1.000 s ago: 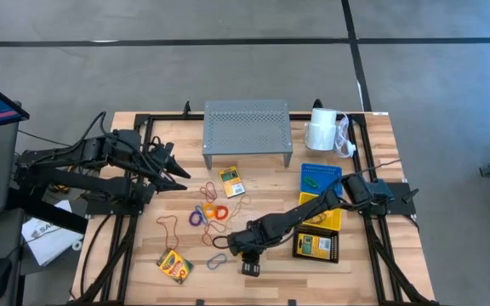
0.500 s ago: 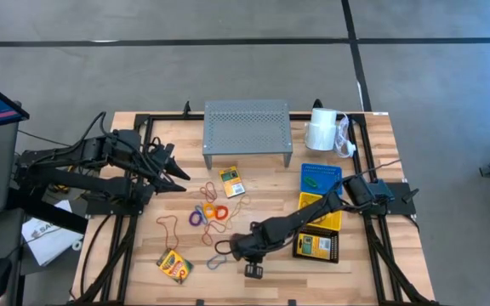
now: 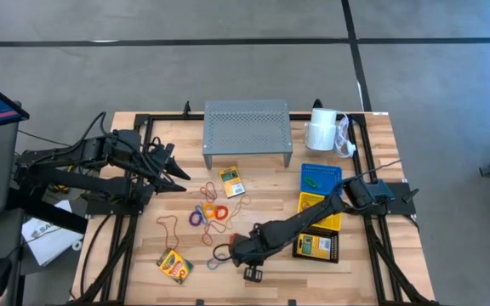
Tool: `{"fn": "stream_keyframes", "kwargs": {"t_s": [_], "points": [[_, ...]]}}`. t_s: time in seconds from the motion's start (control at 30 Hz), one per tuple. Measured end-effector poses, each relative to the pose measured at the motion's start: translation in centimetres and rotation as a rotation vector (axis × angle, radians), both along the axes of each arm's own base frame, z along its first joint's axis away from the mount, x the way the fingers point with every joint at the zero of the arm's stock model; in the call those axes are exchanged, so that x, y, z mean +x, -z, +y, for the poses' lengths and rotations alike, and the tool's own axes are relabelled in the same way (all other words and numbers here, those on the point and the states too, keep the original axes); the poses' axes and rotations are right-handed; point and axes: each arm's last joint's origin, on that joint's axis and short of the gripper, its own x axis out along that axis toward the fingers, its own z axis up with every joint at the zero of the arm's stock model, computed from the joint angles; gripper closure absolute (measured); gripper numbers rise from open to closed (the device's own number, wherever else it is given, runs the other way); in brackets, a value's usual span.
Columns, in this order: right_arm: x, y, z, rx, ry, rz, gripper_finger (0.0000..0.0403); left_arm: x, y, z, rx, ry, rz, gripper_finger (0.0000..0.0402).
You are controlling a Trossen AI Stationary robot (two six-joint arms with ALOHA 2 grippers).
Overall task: Pick & Place Office Desk Supplies
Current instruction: Put the yellow spring keychain into the blue basket
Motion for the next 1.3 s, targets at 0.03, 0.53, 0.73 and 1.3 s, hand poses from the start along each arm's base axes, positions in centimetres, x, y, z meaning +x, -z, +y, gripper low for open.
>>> {"fn": "stream_keyframes", "kwargs": {"t_s": [0.03, 0.53, 0.73, 1.3], "points": [[0.1, -0.5, 0.0, -0.004, 0.001, 0.003, 0.0402, 0.0, 0.0, 0.0, 0.000, 0.000, 0.000, 0.0229], [-0.6, -5.8, -0.6, -0.096, 0.052, 0.068, 0.0403, -0.1, -0.1, 0.0, 0.000, 0.000, -0.005, 0.0229], [-2.2, -8.7, -2.3, -0.174, 0.094, 0.079, 0.0403, -0.5, -0.2, 0.0, 0.001, 0.000, -0.018, 0.0229], [-17.6, -12.4, -12.6, -0.084, 0.592, -0.043, 0.0403, -0.9, -0.5, 0.0, 0.022, 0.007, -0.052, 0.0229]]}}
